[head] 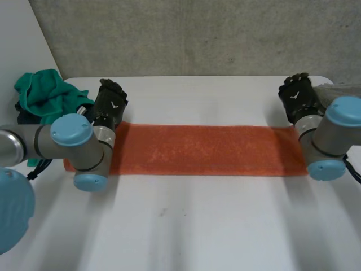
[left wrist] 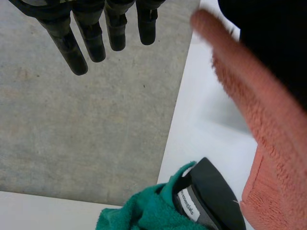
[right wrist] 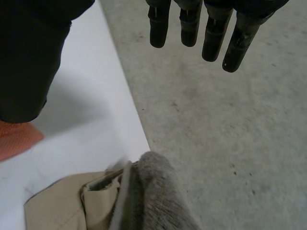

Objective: Fold the laundry.

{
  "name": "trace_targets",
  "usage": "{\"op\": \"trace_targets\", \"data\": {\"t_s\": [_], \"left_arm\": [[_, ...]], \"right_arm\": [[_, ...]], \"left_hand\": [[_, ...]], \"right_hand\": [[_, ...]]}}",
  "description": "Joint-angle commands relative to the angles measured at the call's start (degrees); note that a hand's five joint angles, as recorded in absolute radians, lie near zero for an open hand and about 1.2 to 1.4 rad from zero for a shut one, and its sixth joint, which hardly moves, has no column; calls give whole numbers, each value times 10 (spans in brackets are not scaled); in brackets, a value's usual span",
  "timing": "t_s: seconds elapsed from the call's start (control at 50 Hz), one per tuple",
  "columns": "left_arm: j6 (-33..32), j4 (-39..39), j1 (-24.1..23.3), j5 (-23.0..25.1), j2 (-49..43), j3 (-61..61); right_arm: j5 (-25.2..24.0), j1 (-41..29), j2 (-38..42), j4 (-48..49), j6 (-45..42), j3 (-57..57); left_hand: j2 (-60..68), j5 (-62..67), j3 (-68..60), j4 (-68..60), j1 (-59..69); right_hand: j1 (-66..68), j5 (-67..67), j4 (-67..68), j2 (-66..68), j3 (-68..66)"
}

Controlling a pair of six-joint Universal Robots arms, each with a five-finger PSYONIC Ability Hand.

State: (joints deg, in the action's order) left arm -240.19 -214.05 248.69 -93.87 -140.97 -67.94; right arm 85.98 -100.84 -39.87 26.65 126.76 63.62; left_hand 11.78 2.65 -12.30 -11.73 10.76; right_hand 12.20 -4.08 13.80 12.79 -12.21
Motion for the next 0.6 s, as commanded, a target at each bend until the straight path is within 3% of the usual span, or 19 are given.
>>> {"op": "trace_targets", "data": {"t_s": [0.02,0.12,0.18,0.2,0.3,0.44,0.6], "left_arm": [[37,9,7,5,105,-127],[95,32,64,53,198,-213],[123,52,89,97,211,-229],[137,69,107,127,211,-232],[162,98,158,190,202,-217],[168,98,167,198,111,-140],[179,104,155,201,77,-111]], "right_arm": [[-30,6,-181,-86,137,149],[-95,28,-228,-171,167,222],[-129,45,-244,-211,176,260],[-135,48,-251,-218,176,267],[-151,51,-268,-230,176,301],[-150,50,-268,-230,174,301],[-151,50,-268,-230,175,304]], "left_hand": [[-18,-27,23,17,-8],[-18,-27,23,17,-8],[-18,-27,23,17,-8],[-18,-27,23,17,-8],[-17,-26,23,17,-7],[-12,-21,17,12,-2],[-11,-19,16,10,0]], "right_hand": [[-22,41,-38,-28,22],[-22,41,-38,-28,22],[-22,41,-38,-28,22],[-22,41,-38,-28,22],[-22,41,-38,-28,22],[-22,41,-38,-28,22],[-22,41,-38,-28,22]]}}
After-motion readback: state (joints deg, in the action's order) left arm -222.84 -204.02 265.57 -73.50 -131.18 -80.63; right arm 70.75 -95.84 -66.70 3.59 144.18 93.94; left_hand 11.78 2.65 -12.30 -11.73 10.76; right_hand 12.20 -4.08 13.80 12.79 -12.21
